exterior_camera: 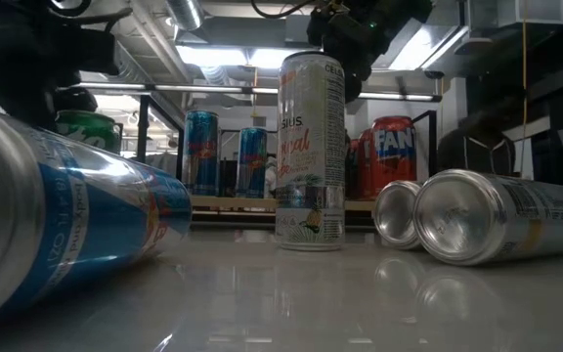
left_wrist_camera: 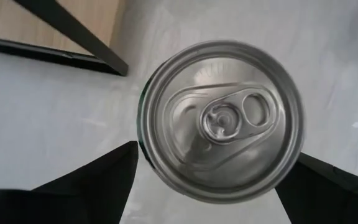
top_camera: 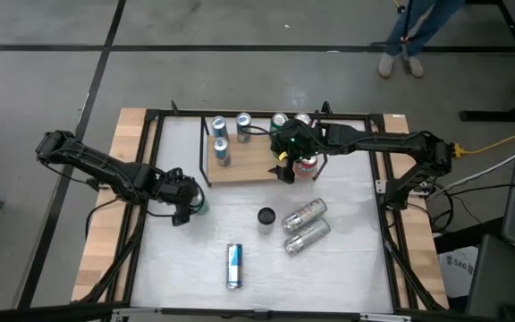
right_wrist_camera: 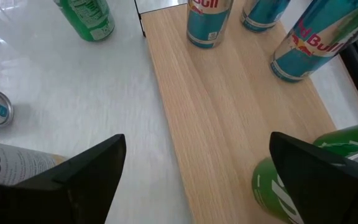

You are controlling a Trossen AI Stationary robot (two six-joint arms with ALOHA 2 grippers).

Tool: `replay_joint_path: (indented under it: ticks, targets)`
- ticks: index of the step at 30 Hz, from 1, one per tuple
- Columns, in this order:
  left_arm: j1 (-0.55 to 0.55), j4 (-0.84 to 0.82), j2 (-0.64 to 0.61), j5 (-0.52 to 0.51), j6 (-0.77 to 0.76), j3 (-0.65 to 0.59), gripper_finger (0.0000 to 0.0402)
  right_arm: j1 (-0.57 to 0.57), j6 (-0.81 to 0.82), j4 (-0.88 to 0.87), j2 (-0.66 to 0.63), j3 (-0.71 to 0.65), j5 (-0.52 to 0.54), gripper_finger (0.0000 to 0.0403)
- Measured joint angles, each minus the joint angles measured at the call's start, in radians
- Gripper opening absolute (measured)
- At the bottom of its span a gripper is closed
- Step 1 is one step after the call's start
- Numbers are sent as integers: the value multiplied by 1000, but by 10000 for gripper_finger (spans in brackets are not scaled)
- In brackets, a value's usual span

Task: Sort soda cans
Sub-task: Put the green soda can on the shelf and align with the other green soda cans

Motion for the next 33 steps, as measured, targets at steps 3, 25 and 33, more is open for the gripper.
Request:
replay_joint_path:
  ticks: [3, 25, 33]
  targets:
    - [0, 11, 0, -5, -84, 0, 324, 0, 0, 0, 0, 0, 0, 388]
    - [1, 14, 0, -108, -851, 0, 205, 0, 0, 0, 0, 0, 0, 388]
    - [0, 22, 0, -97, -833, 0, 178, 0, 0, 0, 0, 0, 0, 388]
